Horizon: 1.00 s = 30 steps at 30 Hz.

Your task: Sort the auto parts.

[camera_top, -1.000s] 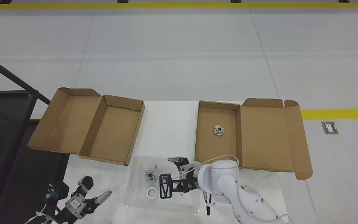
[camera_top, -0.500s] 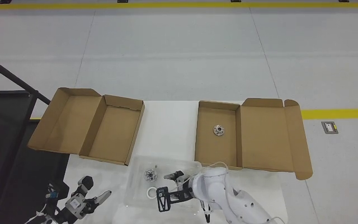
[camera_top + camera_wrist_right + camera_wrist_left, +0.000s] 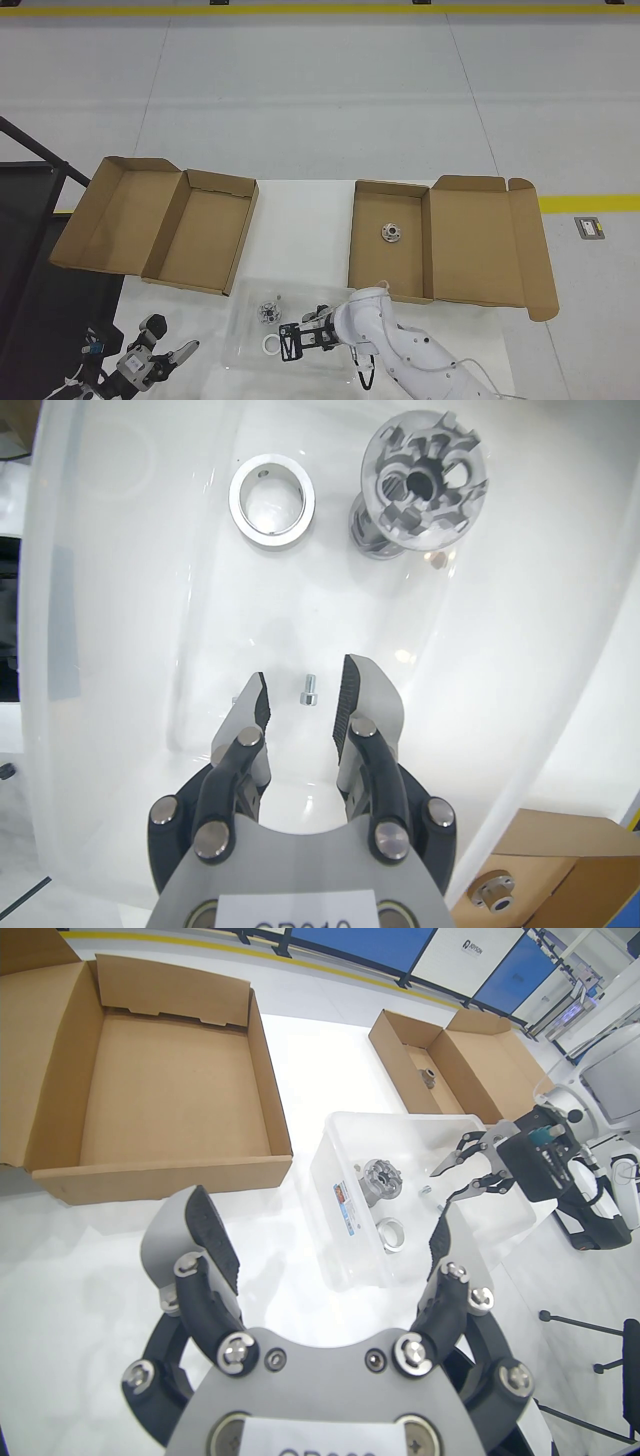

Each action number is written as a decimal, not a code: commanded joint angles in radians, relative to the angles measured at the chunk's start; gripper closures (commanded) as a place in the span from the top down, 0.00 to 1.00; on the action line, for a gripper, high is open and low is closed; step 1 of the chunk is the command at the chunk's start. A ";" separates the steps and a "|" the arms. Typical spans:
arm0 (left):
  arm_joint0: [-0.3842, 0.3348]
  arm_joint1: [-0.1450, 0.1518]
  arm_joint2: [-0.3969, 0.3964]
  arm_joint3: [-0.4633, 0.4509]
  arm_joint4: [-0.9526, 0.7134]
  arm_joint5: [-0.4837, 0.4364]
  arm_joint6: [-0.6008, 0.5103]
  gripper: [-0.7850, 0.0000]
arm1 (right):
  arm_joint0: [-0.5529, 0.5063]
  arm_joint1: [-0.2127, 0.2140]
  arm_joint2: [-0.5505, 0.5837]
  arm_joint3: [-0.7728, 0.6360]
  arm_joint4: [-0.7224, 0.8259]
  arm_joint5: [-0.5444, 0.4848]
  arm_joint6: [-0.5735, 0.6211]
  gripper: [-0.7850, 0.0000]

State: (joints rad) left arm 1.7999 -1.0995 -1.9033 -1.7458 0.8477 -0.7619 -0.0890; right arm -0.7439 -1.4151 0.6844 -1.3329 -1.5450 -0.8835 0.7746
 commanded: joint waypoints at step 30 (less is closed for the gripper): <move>0.000 0.000 0.000 0.000 0.000 0.000 0.000 1.00 | 0.105 -0.061 -0.049 0.159 0.098 0.068 0.022 0.00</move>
State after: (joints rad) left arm 1.7999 -1.0995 -1.9033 -1.7458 0.8477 -0.7619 -0.0890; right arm -0.6302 -1.4834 0.6229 -1.1469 -1.4357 -0.8127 0.8155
